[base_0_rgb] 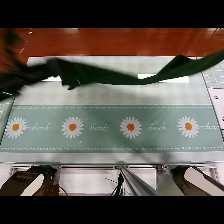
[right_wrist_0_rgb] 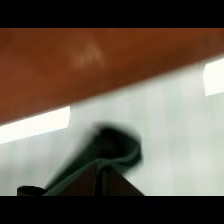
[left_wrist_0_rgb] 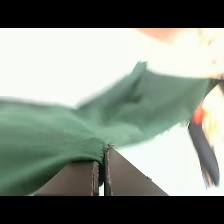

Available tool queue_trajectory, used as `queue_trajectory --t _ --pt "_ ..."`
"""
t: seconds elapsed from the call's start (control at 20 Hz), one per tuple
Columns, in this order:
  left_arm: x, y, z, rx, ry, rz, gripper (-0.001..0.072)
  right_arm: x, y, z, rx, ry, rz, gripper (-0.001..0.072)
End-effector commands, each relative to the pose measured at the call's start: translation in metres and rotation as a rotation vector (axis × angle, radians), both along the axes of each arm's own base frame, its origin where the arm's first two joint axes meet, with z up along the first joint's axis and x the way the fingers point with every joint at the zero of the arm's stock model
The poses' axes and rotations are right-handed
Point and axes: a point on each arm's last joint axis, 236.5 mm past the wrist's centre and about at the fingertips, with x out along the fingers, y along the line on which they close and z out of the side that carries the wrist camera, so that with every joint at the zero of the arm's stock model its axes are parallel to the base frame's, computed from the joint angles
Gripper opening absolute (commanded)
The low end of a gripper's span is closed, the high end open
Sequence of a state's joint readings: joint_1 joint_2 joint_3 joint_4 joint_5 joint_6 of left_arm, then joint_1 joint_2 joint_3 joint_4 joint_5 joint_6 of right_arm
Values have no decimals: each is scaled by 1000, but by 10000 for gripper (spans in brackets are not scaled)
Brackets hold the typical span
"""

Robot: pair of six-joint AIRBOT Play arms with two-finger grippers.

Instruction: Fold the shirts.

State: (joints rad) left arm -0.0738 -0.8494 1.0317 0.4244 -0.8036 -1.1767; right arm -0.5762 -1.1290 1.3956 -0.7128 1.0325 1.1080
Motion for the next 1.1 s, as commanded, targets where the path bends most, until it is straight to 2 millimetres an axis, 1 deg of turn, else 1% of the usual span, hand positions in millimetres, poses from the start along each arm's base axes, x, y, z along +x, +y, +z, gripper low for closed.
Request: queue_trajectory --t 0.0,0.05,0.1,0.15,0.2,0.25,0.35,0.45,0.55,0.65,0.75,0.85,0.9,0.95,1.0,1.05 --pt "-51 47 174 66 -451 150 23 -45 18 145 -125 -322 -82 22" --pt "-69 57 211 99 -549 192 24 -61 26 179 -149 -399 -96 22" --pt "-90 63 245 142 -643 226 23 -78 35 209 -170 -466 -104 22" --pt "-112 67 271 191 -719 254 23 -96 45 235 -194 -521 -113 22" --pt "-129 70 289 221 -761 280 23 -113 51 255 -204 -560 -132 22" --pt "-145 73 302 258 -781 312 23 -129 55 270 -214 -589 -159 22" --pt "-169 76 309 334 -781 349 23 -155 64 289 -226 -632 -192 22" --pt "-190 73 307 386 -750 352 23 -174 77 294 -227 -644 -187 22" --pt "-207 68 303 407 -721 334 23 -188 90 294 -228 -644 -172 22" --pt "-214 63 291 411 -663 303 23 -198 99 291 -241 -629 -161 22" --pt "-215 59 271 407 -568 271 22 -205 99 275 -267 -558 -172 22" --pt "-219 61 260 397 -503 272 21 -208 91 252 -312 -461 -197 21" --pt "-218 65 254 389 -458 292 21 -209 84 238 -350 -399 -207 22" --pt "-215 72 239 389 -372 315 21 -207 73 218 -388 -307 -220 21" --pt "-209 77 217 403 -269 319 21 -208 60 187 -421 -169 -225 21" --pt "-202 82 190 422 -148 310 21 -208 50 156 -441 -26 -220 21"
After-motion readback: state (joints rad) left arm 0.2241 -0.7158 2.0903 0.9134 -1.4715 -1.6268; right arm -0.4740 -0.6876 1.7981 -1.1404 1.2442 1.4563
